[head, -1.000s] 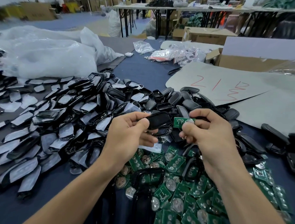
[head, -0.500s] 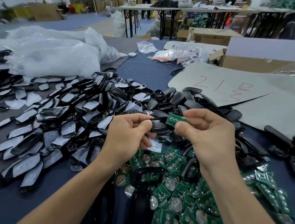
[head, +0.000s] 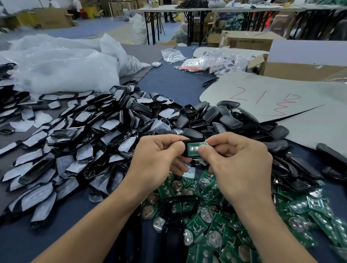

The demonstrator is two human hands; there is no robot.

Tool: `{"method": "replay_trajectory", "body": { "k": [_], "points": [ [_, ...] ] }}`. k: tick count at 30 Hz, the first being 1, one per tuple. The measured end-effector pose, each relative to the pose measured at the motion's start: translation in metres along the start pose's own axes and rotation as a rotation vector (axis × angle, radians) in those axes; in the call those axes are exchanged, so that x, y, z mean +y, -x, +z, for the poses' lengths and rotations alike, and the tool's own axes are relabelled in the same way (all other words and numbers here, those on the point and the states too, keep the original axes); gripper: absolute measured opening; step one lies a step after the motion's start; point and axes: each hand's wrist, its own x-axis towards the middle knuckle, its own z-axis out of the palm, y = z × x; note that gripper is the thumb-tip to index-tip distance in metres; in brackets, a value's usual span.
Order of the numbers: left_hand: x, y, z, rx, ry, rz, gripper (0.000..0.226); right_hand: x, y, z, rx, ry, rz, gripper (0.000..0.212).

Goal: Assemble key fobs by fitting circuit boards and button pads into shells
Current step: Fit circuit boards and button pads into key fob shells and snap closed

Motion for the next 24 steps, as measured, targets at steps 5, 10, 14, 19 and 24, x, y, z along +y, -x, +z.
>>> {"method": "replay_trajectory", "body": {
  "k": [5, 10, 14, 19, 24],
  "points": [
    [0.0, 0.001, 0.0, -0.017, 0.032, -0.019, 0.022, 0.006, -0.003, 0.0, -0.007, 0.0, -0.012, 0.017],
    [0.003, 0.004, 0.002, -0.022, 0.04, -0.019, 0.027, 0.01, -0.004, 0.001, -0.018, -0.068, -0.014, 0.015],
    [0.004, 0.005, 0.002, -0.02, 0.036, -0.012, 0.027, 0.012, -0.005, 0.001, -0.033, -0.055, -0.028, 0.016],
    [0.003, 0.005, 0.002, -0.012, 0.03, -0.019, 0.024, 0.015, -0.006, 0.002, -0.084, -0.164, 0.021, 0.015],
    [0.004, 0.005, 0.002, 0.001, 0.023, -0.014, 0.021, 0.019, -0.008, 0.004, -0.107, -0.24, 0.061, 0.015]
  ]
}}
